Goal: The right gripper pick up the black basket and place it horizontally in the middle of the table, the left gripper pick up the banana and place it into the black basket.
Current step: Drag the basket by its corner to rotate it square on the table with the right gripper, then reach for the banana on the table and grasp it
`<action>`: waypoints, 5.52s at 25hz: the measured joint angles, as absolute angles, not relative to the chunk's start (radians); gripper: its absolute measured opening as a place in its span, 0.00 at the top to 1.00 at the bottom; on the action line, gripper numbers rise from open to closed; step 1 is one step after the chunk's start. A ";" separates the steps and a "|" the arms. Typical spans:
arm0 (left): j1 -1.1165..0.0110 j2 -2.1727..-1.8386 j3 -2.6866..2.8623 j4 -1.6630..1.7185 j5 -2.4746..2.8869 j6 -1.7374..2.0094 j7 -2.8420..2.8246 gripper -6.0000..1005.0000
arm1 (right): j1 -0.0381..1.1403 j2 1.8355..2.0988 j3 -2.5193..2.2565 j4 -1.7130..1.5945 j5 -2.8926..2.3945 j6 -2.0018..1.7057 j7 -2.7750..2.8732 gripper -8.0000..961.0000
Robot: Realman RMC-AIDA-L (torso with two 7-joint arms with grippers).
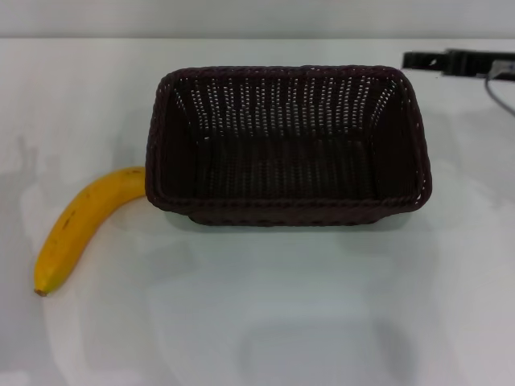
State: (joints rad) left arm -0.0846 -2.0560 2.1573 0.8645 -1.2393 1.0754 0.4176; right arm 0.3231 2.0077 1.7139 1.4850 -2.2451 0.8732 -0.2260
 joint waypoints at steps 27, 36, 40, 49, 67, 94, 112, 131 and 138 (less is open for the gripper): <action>-0.099 -2.075 2.094 0.885 -1.176 1.085 0.461 0.12 | 0.339 2.011 1.677 1.106 -2.006 -0.047 -0.894 0.16; -0.106 -2.076 2.092 0.888 -1.167 1.150 0.461 0.12 | 0.335 2.009 1.558 1.021 -2.006 -0.404 -0.833 0.16; -0.107 -2.075 2.091 0.888 -1.136 1.193 0.460 0.12 | 0.326 2.005 1.490 1.019 -2.017 -0.514 -0.787 0.16; -0.106 -2.073 2.080 0.888 -1.109 1.238 0.457 0.12 | 0.315 2.002 1.464 1.029 -2.296 -0.466 -0.504 0.16; -0.094 -2.072 2.080 0.895 -1.030 1.221 0.467 0.12 | 0.282 1.979 1.428 1.019 -2.520 -0.487 -0.271 0.17; 0.126 -2.081 1.594 1.699 -0.966 -0.417 0.797 0.12 | 0.268 1.974 1.434 1.027 -2.520 -0.472 -0.240 0.17; -0.156 -2.074 1.241 1.778 -0.657 -1.263 0.407 0.12 | 0.271 1.971 1.434 1.045 -2.520 -0.467 -0.235 0.17; -0.146 -2.077 1.240 1.768 -0.667 -1.345 0.390 0.12 | 0.263 1.965 1.434 1.082 -2.520 -0.420 -0.240 0.17; -0.153 -2.077 1.243 1.708 -0.668 -1.339 0.396 0.12 | 0.270 1.963 1.435 1.083 -2.521 -0.405 -0.248 0.17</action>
State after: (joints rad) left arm -0.1535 -2.0774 1.2426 1.7079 -0.6677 -1.3388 0.3965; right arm 0.2701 1.9630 1.4353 1.0831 -2.5207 -0.4053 -0.2484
